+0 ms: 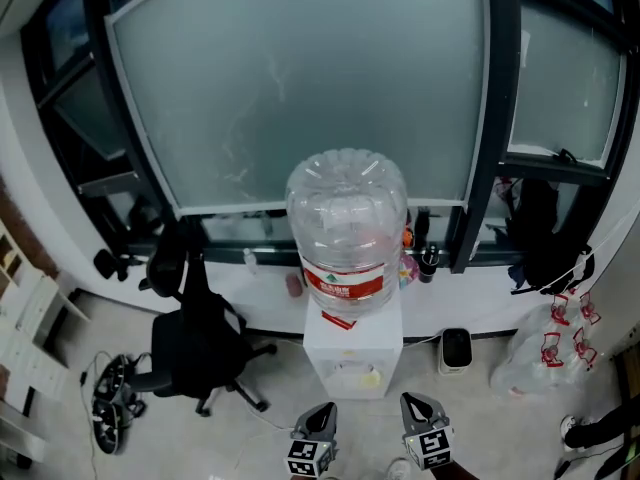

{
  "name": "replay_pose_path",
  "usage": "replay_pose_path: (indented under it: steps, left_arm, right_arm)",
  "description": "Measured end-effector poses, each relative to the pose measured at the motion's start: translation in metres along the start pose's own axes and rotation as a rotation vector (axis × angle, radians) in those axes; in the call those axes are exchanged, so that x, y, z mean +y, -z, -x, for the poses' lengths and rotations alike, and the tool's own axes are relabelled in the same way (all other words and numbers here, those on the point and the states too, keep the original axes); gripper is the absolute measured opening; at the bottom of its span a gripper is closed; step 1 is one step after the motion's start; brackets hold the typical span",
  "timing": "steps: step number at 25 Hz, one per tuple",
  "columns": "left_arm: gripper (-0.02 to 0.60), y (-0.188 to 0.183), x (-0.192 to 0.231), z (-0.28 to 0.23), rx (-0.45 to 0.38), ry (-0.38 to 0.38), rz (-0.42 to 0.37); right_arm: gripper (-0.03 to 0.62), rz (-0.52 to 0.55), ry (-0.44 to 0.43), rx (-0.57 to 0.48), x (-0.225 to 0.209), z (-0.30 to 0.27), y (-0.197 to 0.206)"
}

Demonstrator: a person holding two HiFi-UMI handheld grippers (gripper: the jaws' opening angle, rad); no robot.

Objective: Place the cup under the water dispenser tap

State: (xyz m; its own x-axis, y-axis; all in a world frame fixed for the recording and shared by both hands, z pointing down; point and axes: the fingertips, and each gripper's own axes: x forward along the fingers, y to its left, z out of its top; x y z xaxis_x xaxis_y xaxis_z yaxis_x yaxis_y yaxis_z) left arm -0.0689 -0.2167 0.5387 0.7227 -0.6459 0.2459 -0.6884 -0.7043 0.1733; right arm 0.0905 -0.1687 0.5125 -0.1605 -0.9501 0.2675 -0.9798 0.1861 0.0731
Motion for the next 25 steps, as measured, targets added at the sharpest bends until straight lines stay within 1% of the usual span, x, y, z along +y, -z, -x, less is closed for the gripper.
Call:
replay_pose_path:
  steps: [2, 8, 12, 17, 25]
  left_arm:
    - [0.015, -0.009, 0.000, 0.000, -0.020, 0.000, -0.028]
    - [0.015, -0.037, -0.001, 0.010, -0.056, 0.000, -0.055]
    - [0.015, -0.041, -0.006, 0.011, -0.061, 0.002, -0.064]
    - [0.015, -0.046, -0.008, 0.015, -0.068, 0.000, -0.087]
    - [0.015, -0.044, -0.009, 0.023, -0.065, -0.008, -0.083]
  right_arm:
    - [0.003, 0.027, -0.013, -0.015, -0.002, 0.002, -0.011]
    - [0.002, 0.053, -0.038, -0.085, 0.003, -0.002, -0.042]
    - [0.002, 0.081, -0.070, -0.090, 0.009, -0.005, -0.046]
    - [0.002, 0.089, -0.092, -0.094, 0.014, -0.008, -0.052]
    - [0.002, 0.107, -0.121, -0.110, 0.025, -0.009, -0.057]
